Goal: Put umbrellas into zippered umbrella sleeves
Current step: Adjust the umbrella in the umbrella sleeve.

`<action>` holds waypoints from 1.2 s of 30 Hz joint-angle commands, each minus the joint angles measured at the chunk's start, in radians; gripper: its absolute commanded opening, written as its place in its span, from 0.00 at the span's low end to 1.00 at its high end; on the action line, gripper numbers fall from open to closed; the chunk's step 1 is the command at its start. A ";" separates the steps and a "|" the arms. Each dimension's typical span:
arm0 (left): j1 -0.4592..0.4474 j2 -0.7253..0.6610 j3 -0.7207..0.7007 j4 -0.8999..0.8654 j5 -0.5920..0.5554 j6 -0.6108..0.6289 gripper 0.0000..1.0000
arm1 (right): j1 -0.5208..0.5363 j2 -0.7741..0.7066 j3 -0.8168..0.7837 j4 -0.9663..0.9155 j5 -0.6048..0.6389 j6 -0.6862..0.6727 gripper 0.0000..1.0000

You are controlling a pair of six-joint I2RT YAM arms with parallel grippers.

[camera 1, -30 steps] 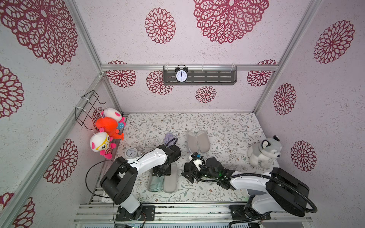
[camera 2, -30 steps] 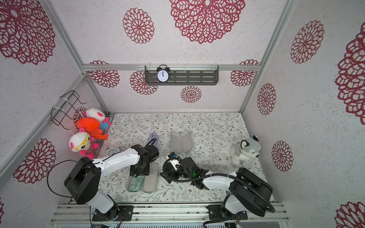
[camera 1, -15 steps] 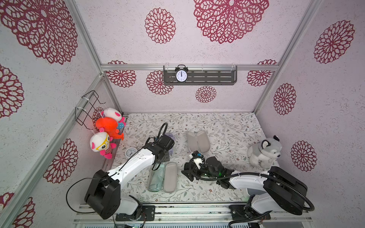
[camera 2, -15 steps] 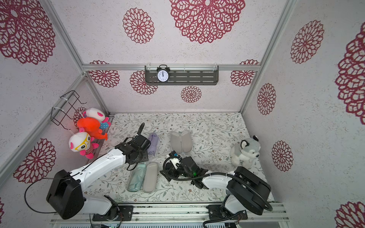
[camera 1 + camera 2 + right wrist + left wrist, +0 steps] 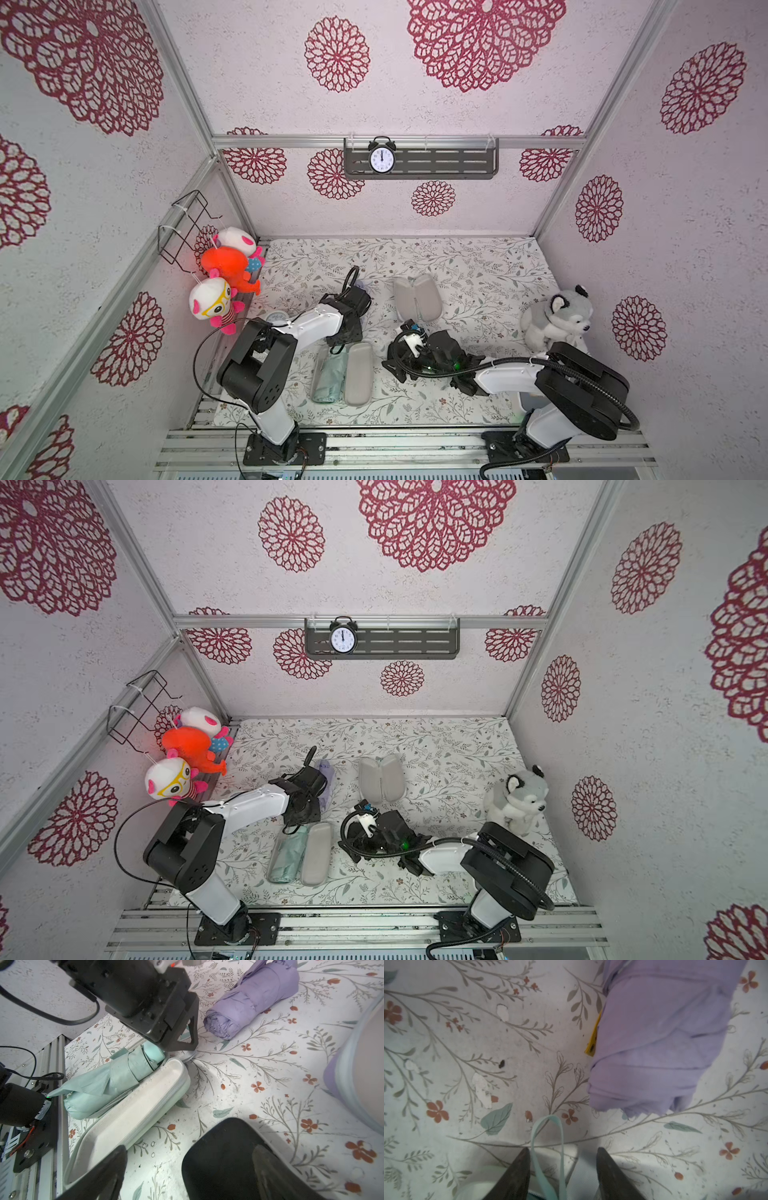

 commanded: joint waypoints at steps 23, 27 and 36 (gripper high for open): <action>-0.022 -0.327 -0.173 0.139 -0.029 0.002 0.00 | 0.027 0.117 0.124 0.076 -0.124 0.015 0.79; -0.044 -0.343 -0.226 0.182 -0.039 -0.004 0.00 | 0.039 0.138 0.131 0.073 -0.159 0.018 0.74; -0.145 -0.370 -0.279 0.181 -0.151 -0.062 0.07 | 0.045 0.193 0.136 0.112 -0.174 0.061 0.74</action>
